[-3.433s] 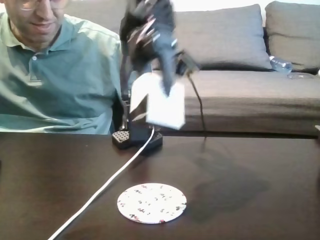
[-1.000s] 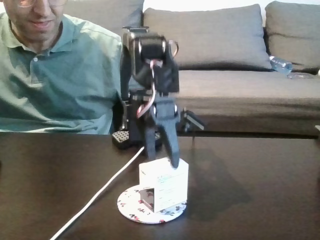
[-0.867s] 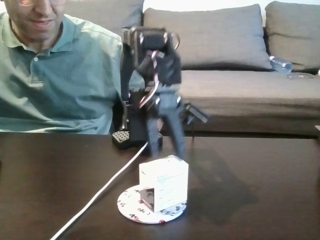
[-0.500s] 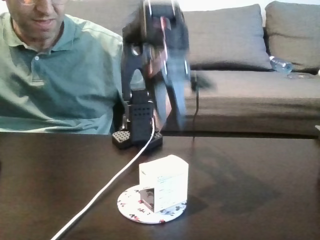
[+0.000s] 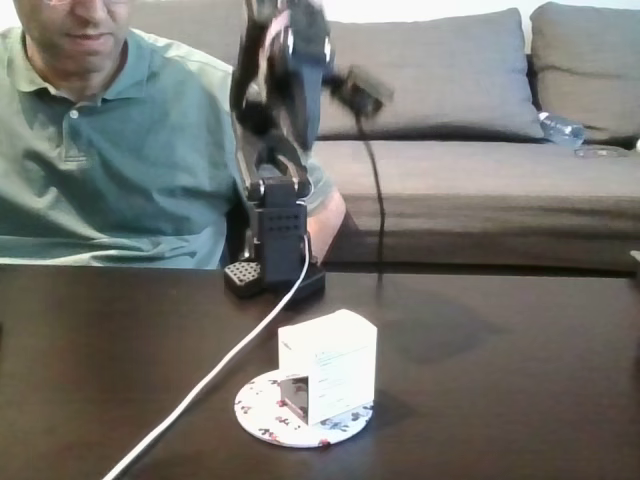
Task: Grasp a servo box and put it on the zirlivani.
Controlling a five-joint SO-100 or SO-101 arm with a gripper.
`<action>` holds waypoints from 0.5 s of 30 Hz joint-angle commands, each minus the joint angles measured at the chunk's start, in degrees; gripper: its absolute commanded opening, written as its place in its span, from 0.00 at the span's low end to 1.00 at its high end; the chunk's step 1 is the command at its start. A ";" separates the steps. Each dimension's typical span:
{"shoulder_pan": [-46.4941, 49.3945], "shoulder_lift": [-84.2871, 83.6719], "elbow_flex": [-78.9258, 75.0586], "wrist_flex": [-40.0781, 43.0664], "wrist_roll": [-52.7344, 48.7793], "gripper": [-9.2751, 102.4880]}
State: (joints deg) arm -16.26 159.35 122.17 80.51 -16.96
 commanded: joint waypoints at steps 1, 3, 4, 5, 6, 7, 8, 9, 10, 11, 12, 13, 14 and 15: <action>3.16 4.83 18.46 -14.33 -0.53 0.08; 5.19 4.22 25.40 -20.92 -0.44 0.08; 5.80 3.60 28.13 -23.73 -0.35 0.08; 6.15 2.72 30.23 -25.49 -0.18 0.08; 6.33 1.76 31.90 -26.72 -0.09 0.08; 6.15 0.70 33.05 -27.25 -0.09 0.08; 5.98 -0.35 34.01 -27.69 0.00 0.08; 6.24 -1.32 34.63 -27.86 0.09 0.08; 6.50 -1.85 34.98 -27.86 0.18 0.08; 6.59 -2.37 35.60 -27.77 0.53 0.08; 6.59 -2.72 36.56 -27.95 1.41 0.08; 6.59 -2.99 37.62 -27.95 1.67 0.08; 6.59 -2.99 38.67 -28.04 2.11 0.08; 6.59 -2.99 39.37 -28.21 2.29 0.08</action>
State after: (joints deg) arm -9.93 156.71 160.66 53.17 -15.38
